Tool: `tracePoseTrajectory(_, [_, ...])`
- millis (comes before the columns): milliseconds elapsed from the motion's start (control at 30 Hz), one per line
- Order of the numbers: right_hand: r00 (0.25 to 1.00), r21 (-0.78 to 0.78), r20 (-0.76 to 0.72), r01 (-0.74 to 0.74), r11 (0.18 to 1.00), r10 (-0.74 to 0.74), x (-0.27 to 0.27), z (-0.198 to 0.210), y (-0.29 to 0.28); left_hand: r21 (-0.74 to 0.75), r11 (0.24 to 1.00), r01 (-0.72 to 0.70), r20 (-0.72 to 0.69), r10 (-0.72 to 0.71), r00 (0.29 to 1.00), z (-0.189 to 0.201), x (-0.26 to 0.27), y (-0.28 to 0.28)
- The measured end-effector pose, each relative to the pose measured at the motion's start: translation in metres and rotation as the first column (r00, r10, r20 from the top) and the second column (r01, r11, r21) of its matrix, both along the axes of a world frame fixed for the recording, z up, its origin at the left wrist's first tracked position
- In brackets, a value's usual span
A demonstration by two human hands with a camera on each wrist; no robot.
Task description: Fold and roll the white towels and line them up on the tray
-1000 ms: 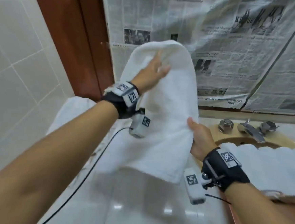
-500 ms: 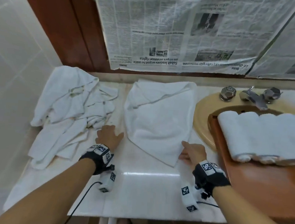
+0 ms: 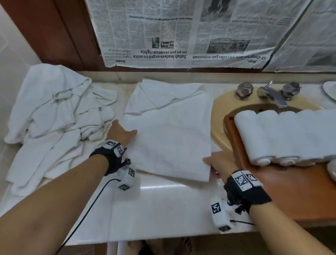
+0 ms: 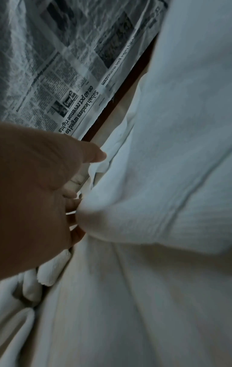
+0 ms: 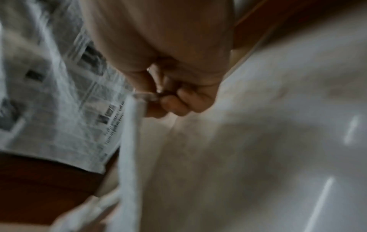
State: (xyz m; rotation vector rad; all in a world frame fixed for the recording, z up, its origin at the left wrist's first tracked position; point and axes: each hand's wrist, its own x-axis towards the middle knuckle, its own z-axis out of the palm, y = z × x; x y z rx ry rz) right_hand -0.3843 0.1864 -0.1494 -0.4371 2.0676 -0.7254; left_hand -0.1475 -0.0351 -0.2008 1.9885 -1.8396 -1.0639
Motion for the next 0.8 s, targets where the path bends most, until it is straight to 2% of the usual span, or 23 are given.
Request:
tracePoseTrajectory(67, [0.993, 0.165, -0.087, -0.061, 0.984, 0.076, -0.002, -0.017, 0.005, 0.047, 0.999, 0.017, 0.066, -0.02, 0.998, 0.003, -0.001, 0.006])
tracePoseTrajectory(200, [0.977, 0.157, -0.197, -0.057, 0.986, 0.088, -0.002, -0.032, 0.008, 0.078, 0.996, 0.047, 0.193, -0.061, 0.979, 0.003, 0.014, 0.028])
tracePoseTrajectory(267, [0.96, 0.158, -0.243, -0.105, 0.982, 0.142, 0.0, -0.032, 0.006, 0.054, 0.992, 0.118, 0.169, -0.126, 0.978, -0.006, 0.029, 0.039])
tracePoseTrajectory(333, [0.949, 0.135, -0.253, -0.156, 0.978, 0.187, 0.002, -0.03, 0.005, 0.002, 0.984, 0.18, 0.088, -0.179, 0.98, -0.01, 0.043, 0.046])
tracePoseTrajectory(433, [0.948, 0.016, -0.285, -0.144, 0.989, 0.143, 0.0, -0.03, 0.008, -0.147, 0.983, 0.107, -0.186, -0.134, 0.973, 0.008, 0.052, 0.054])
tracePoseTrajectory(500, [0.949, -0.021, -0.301, -0.106, 0.994, 0.095, -0.004, -0.029, 0.01, -0.123, 0.991, 0.052, -0.414, -0.098, 0.905, 0.028, 0.057, 0.059])
tracePoseTrajectory(533, [0.935, 0.027, -0.324, -0.14, 0.99, 0.142, -0.005, -0.029, 0.011, -0.077, 0.996, 0.043, -0.471, -0.074, 0.879, 0.034, 0.061, 0.06])
tracePoseTrajectory(567, [0.912, 0.112, -0.343, -0.198, 0.974, 0.225, -0.005, -0.029, 0.011, -0.013, 0.998, 0.054, -0.467, -0.053, 0.883, 0.037, 0.064, 0.061])
tracePoseTrajectory(633, [0.867, 0.278, -0.344, -0.272, 0.921, 0.36, -0.005, -0.028, 0.012, 0.158, 0.98, 0.12, -0.293, -0.069, 0.954, 0.037, 0.073, 0.064])
tracePoseTrajectory(700, [0.847, 0.356, -0.335, -0.291, 0.888, 0.412, -0.005, -0.028, 0.016, 0.336, 0.913, 0.233, -0.046, -0.231, 0.972, 0.034, 0.082, 0.073])
tracePoseTrajectory(767, [0.851, 0.367, -0.335, -0.278, 0.888, 0.405, -0.005, -0.026, 0.019, 0.436, 0.836, 0.334, 0.176, -0.443, 0.879, 0.03, 0.087, 0.082])
tracePoseTrajectory(800, [0.855, 0.36, -0.335, -0.272, 0.892, 0.396, -0.005, -0.026, 0.02, 0.426, 0.832, 0.354, 0.269, -0.49, 0.829, 0.028, 0.088, 0.085])
